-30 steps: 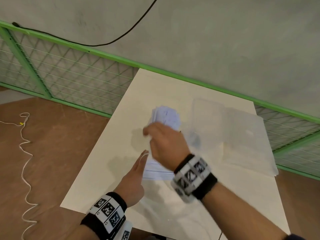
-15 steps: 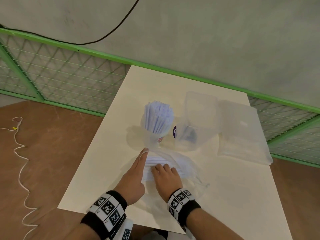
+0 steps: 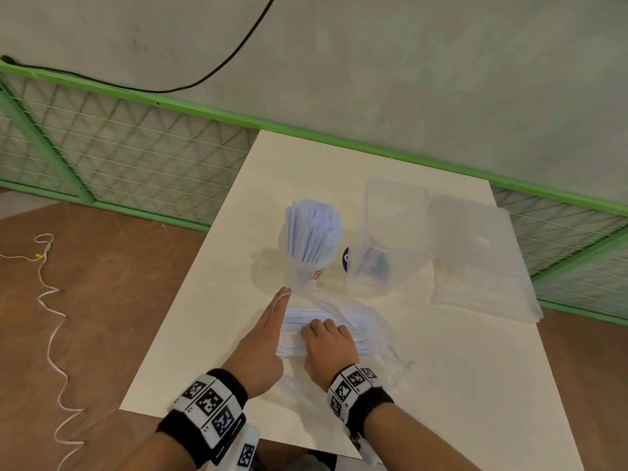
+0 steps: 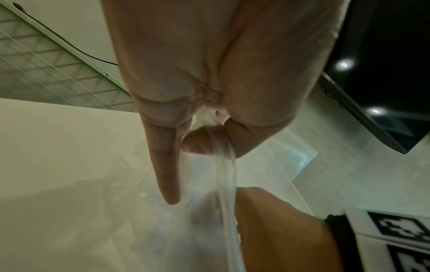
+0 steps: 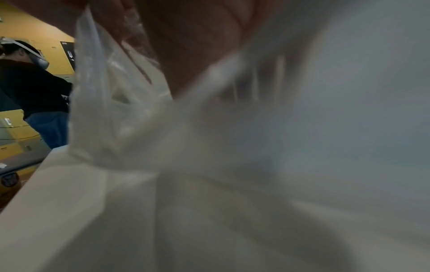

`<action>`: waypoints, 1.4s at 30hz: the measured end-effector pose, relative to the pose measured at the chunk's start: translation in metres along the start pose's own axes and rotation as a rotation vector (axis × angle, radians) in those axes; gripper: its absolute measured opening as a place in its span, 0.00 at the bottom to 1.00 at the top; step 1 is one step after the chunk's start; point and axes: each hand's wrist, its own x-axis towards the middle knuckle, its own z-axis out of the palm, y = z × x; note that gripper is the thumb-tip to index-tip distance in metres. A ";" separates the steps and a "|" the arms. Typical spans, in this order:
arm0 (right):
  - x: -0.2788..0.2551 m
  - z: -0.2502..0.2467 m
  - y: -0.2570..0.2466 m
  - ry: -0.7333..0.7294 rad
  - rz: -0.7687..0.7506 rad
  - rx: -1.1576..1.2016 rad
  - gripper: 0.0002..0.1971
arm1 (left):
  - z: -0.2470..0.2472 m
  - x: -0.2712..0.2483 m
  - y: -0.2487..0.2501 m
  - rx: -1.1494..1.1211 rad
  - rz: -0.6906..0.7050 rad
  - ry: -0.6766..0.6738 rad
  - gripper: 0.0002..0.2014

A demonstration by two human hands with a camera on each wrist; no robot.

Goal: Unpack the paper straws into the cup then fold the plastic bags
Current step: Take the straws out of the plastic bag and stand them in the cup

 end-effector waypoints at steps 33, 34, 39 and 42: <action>-0.034 -0.057 0.016 0.387 0.074 1.031 0.11 | -0.007 0.001 0.003 -0.052 -0.053 0.027 0.54; -0.037 -0.059 0.015 0.394 0.124 1.134 0.09 | -0.007 0.002 0.002 -0.054 -0.057 0.023 0.54; -0.045 -0.048 0.023 0.366 0.250 1.229 0.04 | -0.007 0.003 0.005 -0.055 -0.071 0.007 0.54; -0.041 -0.055 0.034 0.297 0.277 1.117 0.07 | -0.007 0.003 0.006 -0.056 -0.073 0.008 0.54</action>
